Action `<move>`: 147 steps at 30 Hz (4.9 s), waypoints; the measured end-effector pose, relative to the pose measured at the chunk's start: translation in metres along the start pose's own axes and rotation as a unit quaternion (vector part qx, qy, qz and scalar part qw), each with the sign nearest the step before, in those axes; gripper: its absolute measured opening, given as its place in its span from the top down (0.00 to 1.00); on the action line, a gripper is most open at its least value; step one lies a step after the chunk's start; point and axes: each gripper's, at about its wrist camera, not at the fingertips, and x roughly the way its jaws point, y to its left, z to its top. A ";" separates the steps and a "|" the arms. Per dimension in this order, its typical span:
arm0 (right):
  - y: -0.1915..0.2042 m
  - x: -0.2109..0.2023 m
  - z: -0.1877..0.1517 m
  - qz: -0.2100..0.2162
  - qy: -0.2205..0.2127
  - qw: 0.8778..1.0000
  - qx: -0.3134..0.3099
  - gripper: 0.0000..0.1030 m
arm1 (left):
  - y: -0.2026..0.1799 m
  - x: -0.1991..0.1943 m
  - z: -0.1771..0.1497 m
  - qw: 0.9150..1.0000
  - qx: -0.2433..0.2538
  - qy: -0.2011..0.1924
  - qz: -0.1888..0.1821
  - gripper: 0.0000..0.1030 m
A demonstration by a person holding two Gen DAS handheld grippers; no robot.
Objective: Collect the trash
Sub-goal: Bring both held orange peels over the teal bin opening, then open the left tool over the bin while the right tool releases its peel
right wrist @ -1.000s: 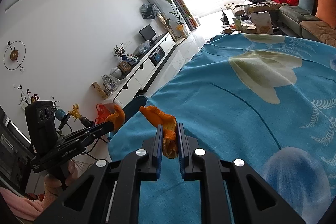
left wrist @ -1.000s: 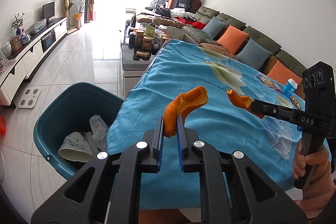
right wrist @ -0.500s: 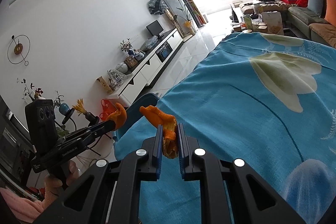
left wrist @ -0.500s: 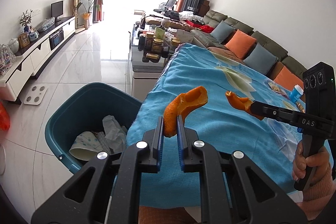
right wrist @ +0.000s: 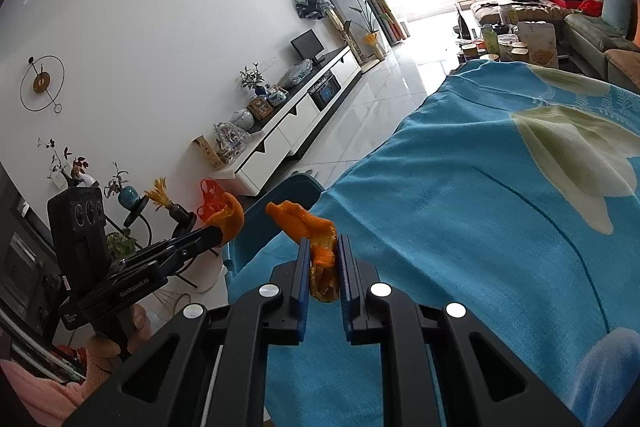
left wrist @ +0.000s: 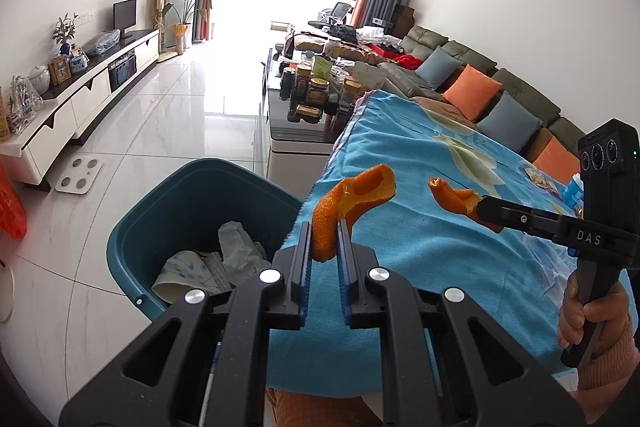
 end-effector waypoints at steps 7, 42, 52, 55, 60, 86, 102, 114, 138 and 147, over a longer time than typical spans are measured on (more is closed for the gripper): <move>0.003 0.011 0.004 0.007 0.009 1.000 -0.002 0.88 | 0.012 -0.001 0.000 1.000 -0.010 -0.001 0.011 0.88; 0.039 0.056 0.019 0.025 0.043 0.998 -0.041 0.88 | 0.044 0.001 -0.001 0.998 -0.043 -0.004 0.041 0.88; 0.047 0.067 0.023 0.026 0.051 0.997 -0.049 0.88 | 0.047 0.003 -0.001 0.998 -0.048 -0.004 0.045 0.88; 0.049 0.070 0.024 0.026 0.053 0.997 -0.052 0.88 | 0.049 0.004 -0.001 0.998 -0.050 -0.004 0.047 0.88; 0.052 0.075 0.025 0.026 0.056 0.997 -0.055 0.88 | 0.052 0.005 -0.002 0.997 -0.054 -0.004 0.050 0.88; 0.067 0.102 0.031 0.026 0.079 0.994 -0.068 0.88 | 0.060 0.022 -0.004 0.995 -0.074 0.005 0.065 0.88; 0.070 0.117 0.033 0.024 0.092 0.993 -0.066 0.88 | 0.063 0.036 -0.004 0.993 -0.089 0.012 0.073 0.88; 0.074 0.132 0.035 0.019 0.105 0.992 -0.066 0.88 | 0.068 0.047 -0.005 0.992 -0.097 0.018 0.076 0.88; 0.079 0.169 0.035 0.006 0.140 0.988 -0.063 0.88 | 0.068 0.078 -0.002 0.990 -0.104 0.031 0.091 0.88; 0.083 0.179 0.037 -0.005 0.151 0.986 -0.068 0.87 | 0.072 0.094 -0.004 0.988 -0.113 0.043 0.095 0.88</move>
